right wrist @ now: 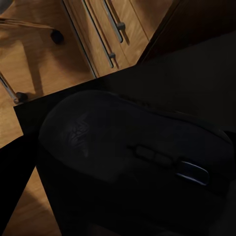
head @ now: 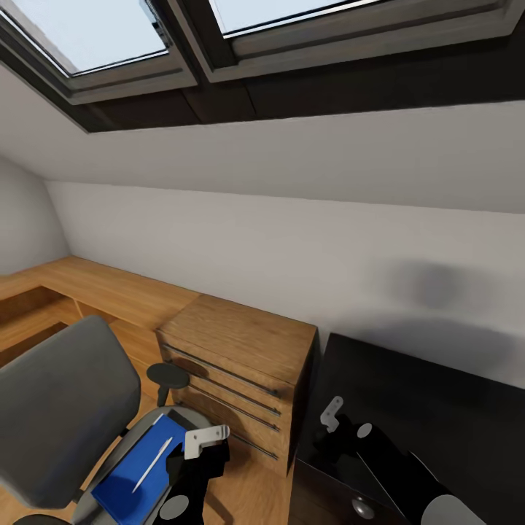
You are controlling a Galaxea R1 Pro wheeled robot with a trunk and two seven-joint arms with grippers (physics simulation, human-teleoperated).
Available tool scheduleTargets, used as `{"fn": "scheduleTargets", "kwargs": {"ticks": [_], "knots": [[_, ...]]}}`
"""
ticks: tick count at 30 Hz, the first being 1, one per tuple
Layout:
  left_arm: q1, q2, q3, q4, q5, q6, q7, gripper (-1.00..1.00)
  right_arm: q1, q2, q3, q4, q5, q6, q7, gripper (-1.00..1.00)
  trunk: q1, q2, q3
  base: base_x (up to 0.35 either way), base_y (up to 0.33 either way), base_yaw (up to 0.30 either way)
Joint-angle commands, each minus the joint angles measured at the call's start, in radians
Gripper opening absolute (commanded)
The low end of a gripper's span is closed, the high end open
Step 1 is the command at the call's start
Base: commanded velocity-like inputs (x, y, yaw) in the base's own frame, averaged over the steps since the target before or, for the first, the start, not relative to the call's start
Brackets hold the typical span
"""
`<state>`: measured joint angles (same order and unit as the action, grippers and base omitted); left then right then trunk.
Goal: In the bedroom, organize the workspace by keeping the computer under the desk, ensuring the monitor is on the desk, placing the keyboard on the desk next to the monitor, placing the mouse on the desk next to the keyboard, moving the folder from the swivel chair onto the desk next to the mouse, stacking the notebook on top of the folder with the pen on top of the notebook, and positioning the swivel chair next to the desk.
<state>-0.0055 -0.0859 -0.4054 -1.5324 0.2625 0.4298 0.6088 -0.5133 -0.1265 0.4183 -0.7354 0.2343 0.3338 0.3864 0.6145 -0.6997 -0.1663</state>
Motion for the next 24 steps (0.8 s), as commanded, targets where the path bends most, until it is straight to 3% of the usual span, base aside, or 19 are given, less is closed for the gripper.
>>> {"fn": "scheduleTargets", "kwargs": {"ticks": [1,24], "knots": [[-0.001,0.0,-0.001,-0.002,0.007,0.003,0.007,1.0,-0.001,-0.001,0.002,-0.002,0.011,0.004,0.005,-1.0,0.0,-0.001,-0.002,0.0,0.0,0.028],[-0.001,0.0,-0.003,0.0,0.007,0.004,0.007,1.0,-0.001,-0.002,0.0,-0.002,0.01,-0.035,0.007,-1.0,0.0,-0.001,-0.002,0.0,0.0,0.001]]}}
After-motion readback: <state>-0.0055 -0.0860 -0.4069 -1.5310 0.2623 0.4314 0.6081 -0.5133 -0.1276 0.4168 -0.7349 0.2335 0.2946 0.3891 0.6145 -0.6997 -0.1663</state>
